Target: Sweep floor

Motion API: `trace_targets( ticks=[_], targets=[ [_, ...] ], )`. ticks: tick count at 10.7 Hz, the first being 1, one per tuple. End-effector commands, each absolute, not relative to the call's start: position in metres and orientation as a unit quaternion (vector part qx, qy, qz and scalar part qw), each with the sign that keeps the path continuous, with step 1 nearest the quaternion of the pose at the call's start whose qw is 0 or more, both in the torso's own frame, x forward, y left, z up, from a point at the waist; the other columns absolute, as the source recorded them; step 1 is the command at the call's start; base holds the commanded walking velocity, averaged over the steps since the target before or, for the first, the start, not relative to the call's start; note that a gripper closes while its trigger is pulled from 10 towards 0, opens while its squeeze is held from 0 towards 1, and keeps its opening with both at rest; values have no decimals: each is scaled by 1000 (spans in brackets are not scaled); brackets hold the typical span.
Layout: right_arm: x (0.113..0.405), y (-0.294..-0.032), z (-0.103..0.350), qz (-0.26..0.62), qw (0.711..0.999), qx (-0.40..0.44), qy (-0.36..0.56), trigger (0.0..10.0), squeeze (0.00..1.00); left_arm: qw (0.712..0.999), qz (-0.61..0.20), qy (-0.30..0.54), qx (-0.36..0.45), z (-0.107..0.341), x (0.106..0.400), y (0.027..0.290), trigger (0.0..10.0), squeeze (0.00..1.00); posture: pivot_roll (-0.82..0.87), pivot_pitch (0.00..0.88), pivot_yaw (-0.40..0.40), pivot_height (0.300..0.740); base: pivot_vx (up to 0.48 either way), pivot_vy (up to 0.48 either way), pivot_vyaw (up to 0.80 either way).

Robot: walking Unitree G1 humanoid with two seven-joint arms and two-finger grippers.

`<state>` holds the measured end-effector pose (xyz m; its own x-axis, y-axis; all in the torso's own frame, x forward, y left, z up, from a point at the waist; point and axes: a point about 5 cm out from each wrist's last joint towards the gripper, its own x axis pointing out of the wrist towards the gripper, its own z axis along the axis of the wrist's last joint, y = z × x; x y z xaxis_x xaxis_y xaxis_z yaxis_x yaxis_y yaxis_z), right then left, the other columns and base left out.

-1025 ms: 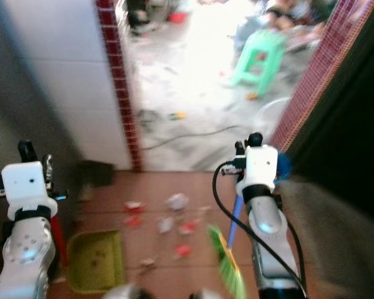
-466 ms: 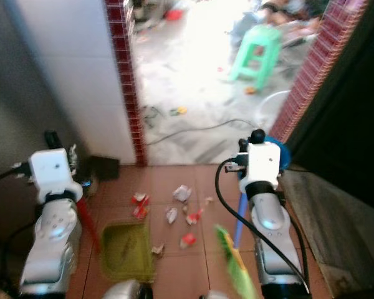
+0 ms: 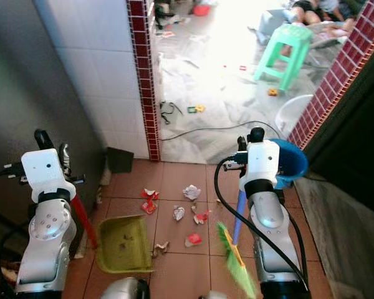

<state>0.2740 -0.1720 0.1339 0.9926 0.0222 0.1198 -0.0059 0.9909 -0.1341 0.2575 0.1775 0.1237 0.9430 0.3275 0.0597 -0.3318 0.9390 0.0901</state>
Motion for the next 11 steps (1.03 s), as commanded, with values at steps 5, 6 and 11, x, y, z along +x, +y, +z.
trace_targets(
  ticks=[5,6,11],
  targets=[
    [276,-170,143,10,994,-66,-86,10000,0,982,167,-70,57,143,257,180,10000,0,-29,6,-5,740,314,0,0],
    [276,-170,143,10,994,-66,-86,10000,0,982,166,-70,59,143,257,180,10000,0,-29,7,-4,740,345,0,544],
    [277,-170,142,12,995,-54,-83,10000,0,982,166,-64,61,141,257,180,10000,0,-27,6,-7,740,329,0,83]
  ],
)
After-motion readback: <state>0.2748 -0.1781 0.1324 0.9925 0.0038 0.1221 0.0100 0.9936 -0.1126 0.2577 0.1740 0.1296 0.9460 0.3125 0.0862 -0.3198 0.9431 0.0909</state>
